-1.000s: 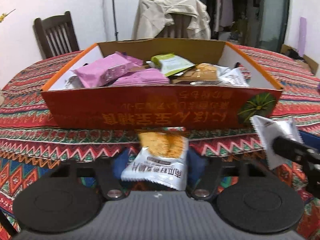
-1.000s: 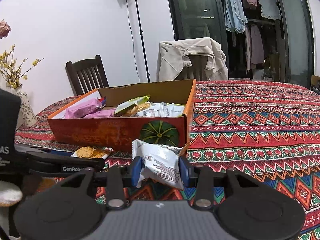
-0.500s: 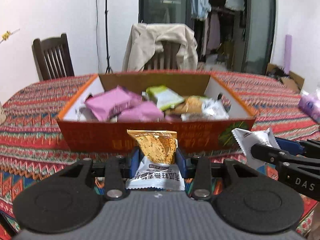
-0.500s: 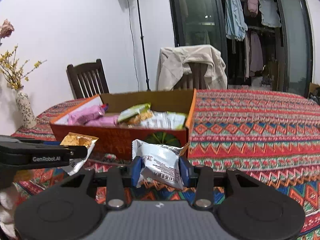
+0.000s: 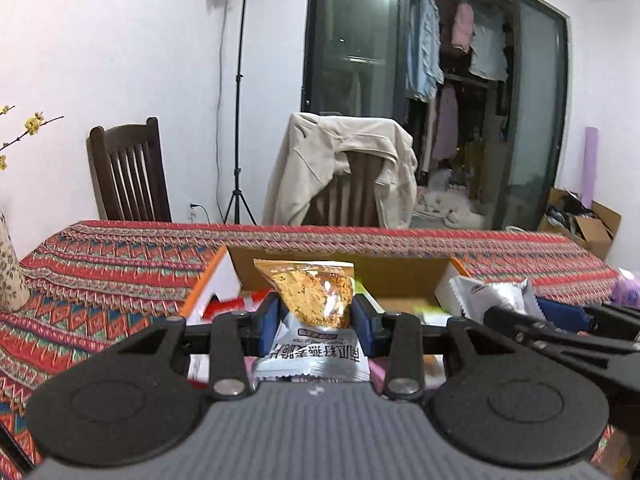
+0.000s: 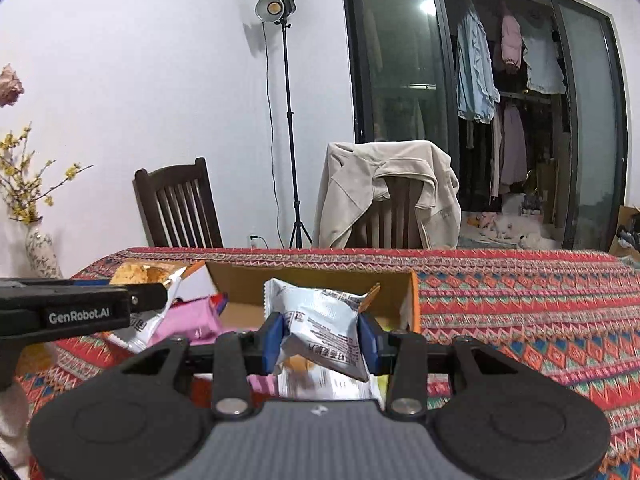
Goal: Organize snacks
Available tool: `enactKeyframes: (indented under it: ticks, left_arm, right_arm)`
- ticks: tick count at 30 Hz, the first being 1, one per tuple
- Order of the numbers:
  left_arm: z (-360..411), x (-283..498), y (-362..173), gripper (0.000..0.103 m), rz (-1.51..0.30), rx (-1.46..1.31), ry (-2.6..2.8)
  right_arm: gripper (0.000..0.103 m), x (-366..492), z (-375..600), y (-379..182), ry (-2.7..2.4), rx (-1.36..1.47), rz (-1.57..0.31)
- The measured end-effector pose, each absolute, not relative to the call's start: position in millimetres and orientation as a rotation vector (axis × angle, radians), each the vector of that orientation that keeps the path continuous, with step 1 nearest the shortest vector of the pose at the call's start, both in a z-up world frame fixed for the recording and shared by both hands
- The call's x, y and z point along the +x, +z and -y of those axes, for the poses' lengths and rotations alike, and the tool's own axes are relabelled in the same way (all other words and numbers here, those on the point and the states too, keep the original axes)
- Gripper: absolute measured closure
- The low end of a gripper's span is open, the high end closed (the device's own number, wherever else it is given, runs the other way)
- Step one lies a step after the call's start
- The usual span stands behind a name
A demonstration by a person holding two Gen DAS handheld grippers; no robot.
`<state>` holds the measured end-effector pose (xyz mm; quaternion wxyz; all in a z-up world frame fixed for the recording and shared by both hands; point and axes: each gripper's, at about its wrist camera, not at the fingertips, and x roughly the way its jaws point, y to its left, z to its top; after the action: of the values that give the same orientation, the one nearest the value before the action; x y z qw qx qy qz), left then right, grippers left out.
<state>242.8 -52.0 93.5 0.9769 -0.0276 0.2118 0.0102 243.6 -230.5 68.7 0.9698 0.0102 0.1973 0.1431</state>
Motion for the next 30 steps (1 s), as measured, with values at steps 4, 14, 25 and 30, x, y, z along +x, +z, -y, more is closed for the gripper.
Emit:
enactKeyframes:
  ticks: [4, 14, 25, 30]
  left_arm:
    - [45.2, 268.2, 94.0, 0.063, -0.428, -0.055, 0.054]
    - [12.5, 275.5, 79.2, 0.0, -0.365, -0.107, 0.097]
    - [-2.2, 189.3, 85.0, 0.0, -0.308, -0.097, 0.041]
    - [-1.0, 134.7, 79.9, 0.0, -0.277, -0.066, -0.006]
  right_arm:
    - [0.063, 275.4, 213.1, 69.7, 0.265, 0.003, -0.421]
    - [0.008, 303.9, 207.5, 48.5, 0.219, 0.019, -0.486]
    - [0.0, 236.4, 229.9, 50.5, 0.262, 0.051, -0.418]
    - [0.0, 183.2, 234.7, 50.3, 0.283, 0.029, -0.368]
